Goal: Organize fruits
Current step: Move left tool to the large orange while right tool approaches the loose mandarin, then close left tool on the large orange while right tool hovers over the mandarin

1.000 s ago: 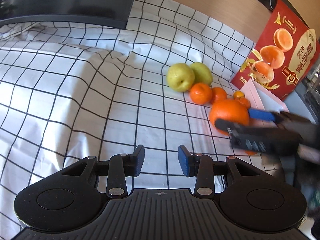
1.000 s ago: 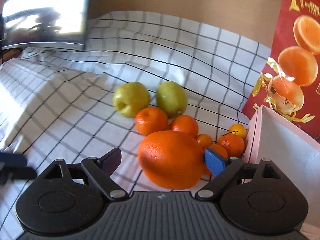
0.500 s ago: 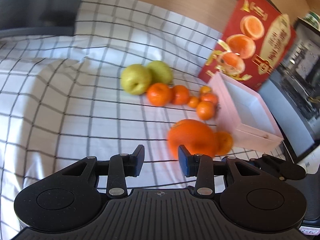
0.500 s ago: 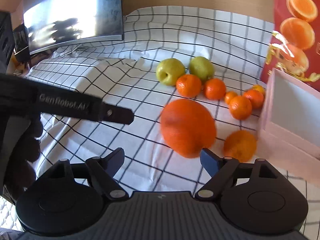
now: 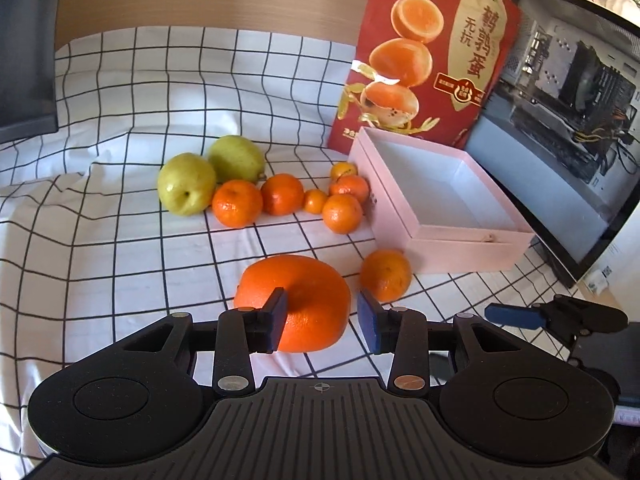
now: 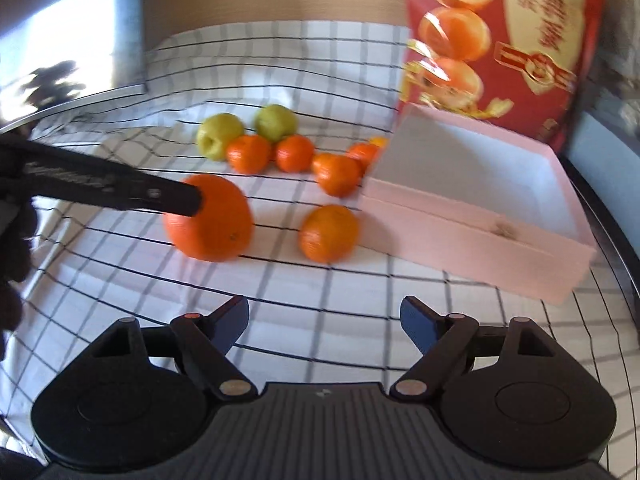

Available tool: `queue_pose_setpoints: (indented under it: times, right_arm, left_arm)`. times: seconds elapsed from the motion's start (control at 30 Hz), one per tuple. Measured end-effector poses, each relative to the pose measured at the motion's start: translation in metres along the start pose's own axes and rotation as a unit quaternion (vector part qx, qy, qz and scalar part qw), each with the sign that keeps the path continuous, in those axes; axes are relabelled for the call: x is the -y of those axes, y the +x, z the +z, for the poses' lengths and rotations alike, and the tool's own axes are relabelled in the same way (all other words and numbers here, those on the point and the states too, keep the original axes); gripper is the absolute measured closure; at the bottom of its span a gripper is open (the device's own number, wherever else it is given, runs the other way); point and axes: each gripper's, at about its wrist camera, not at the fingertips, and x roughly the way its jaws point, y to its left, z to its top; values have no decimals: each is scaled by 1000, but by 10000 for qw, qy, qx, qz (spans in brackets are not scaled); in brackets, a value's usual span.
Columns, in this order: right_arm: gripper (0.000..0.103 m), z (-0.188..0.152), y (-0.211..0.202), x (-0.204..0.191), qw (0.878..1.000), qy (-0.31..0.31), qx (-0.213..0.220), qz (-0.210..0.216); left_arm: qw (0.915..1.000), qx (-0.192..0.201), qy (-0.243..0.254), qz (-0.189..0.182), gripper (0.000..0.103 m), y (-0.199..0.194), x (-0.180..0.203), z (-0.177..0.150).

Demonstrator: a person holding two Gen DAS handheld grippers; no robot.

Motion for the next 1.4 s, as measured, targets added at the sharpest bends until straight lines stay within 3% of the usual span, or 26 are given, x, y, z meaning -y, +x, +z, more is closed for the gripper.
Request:
queue_pose_setpoints:
  times: [0.2,0.47,0.63,0.7,0.77,0.87,1.0,1.2,1.4]
  right_arm:
    - [19,2,13,14,9997,200,-47,-137]
    - [23,31,43,14,9973,725,-38,81]
    - [39,41,68,-2,9985,516,-197,44]
    - [52,43,75,-4,9988,438,-235,-38]
    - [56,44,80,-4,9987,394,-280,-131]
    - [57,42,75,1,9983,474,-337,-28]
    - [57,26,58,10,9977,566,-362,15]
    - [57,-2,27,23,9985,341,-290,-316]
    - [56,-10,15,39,9976,460,-275,-431]
  left_arm:
    - [9999,35,-101,61,60,-7,-5,-3]
    - [9983,198,-362,403,60,-24,-22,-5]
    - [9965,60,-629,547,61,-27,-38,-11]
    - [9954,24,-769,579,61,-28,-43,-14]
    - [9938,19,-942,586,61,-29,-48,-16]
    - [9920,50,-1127,576,61,-28,-52,-13]
    - [9932,137,-1023,531,61,-21,-46,-4]
    - [9957,237,-813,374,61,-6,-24,11]
    - [9943,339,-787,634,61,-4,-14,12]
